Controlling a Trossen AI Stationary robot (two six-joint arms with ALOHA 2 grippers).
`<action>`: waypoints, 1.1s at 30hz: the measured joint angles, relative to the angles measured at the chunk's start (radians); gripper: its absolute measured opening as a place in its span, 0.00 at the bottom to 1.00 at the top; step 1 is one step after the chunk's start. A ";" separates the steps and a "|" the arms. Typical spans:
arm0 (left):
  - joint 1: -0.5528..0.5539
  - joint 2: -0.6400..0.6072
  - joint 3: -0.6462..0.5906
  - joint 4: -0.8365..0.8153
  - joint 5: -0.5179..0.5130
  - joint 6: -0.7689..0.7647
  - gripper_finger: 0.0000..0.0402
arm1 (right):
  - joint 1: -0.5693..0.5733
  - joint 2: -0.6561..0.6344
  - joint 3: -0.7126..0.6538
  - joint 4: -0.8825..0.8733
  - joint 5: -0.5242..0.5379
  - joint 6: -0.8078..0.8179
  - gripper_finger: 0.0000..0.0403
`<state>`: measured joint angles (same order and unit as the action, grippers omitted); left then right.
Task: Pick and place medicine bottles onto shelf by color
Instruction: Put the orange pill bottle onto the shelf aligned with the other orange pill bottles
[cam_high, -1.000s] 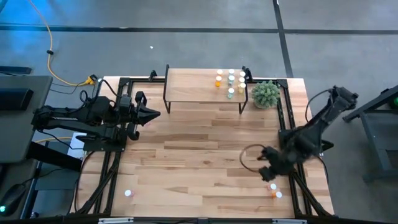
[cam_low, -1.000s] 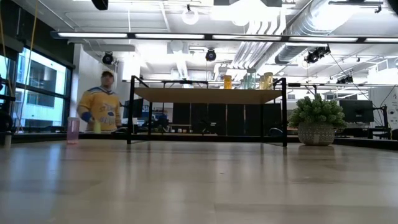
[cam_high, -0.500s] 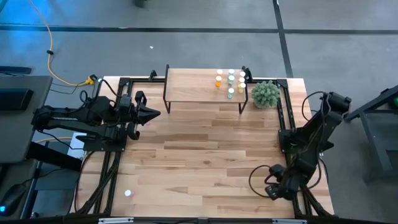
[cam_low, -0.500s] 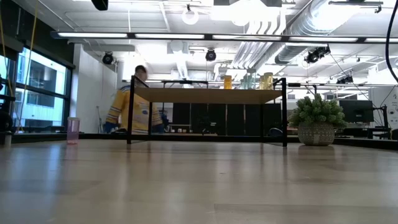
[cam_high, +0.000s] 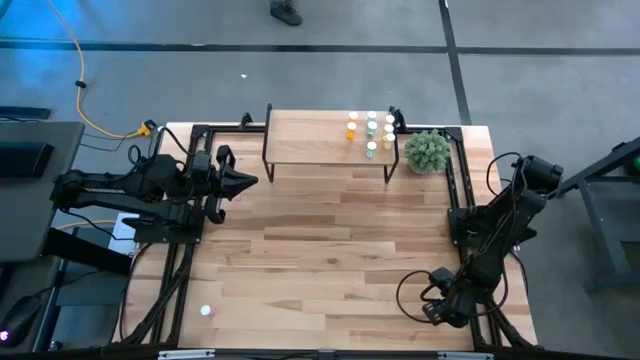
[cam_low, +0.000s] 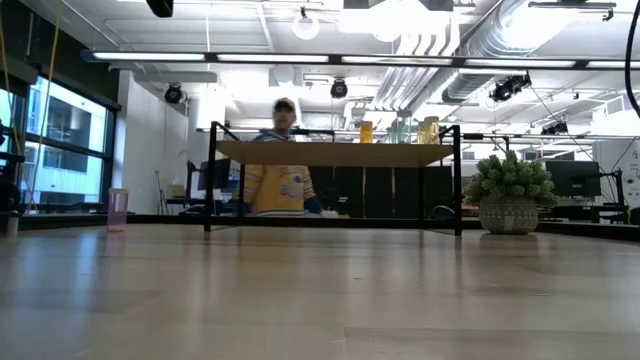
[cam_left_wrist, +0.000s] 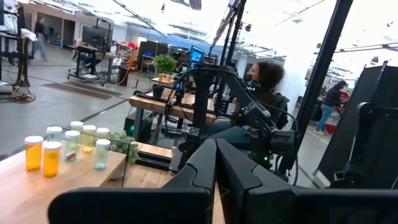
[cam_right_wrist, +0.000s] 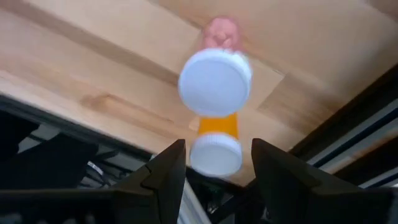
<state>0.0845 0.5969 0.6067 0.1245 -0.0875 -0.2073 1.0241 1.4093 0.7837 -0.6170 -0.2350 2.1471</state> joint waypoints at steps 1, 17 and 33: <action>0.000 0.000 0.000 0.000 -0.002 0.000 0.00 | 0.000 0.003 0.000 -0.002 0.000 0.000 0.43; 0.000 0.000 0.000 0.000 -0.003 0.000 0.00 | -0.003 0.005 0.000 -0.004 -0.010 0.002 0.40; 0.000 0.000 0.000 0.000 -0.003 0.000 0.00 | -0.002 0.004 0.039 0.083 -0.033 -0.113 0.25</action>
<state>0.0845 0.5969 0.6071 0.1246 -0.0902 -0.2070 1.0221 1.4131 0.8230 -0.5340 -0.2676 2.0345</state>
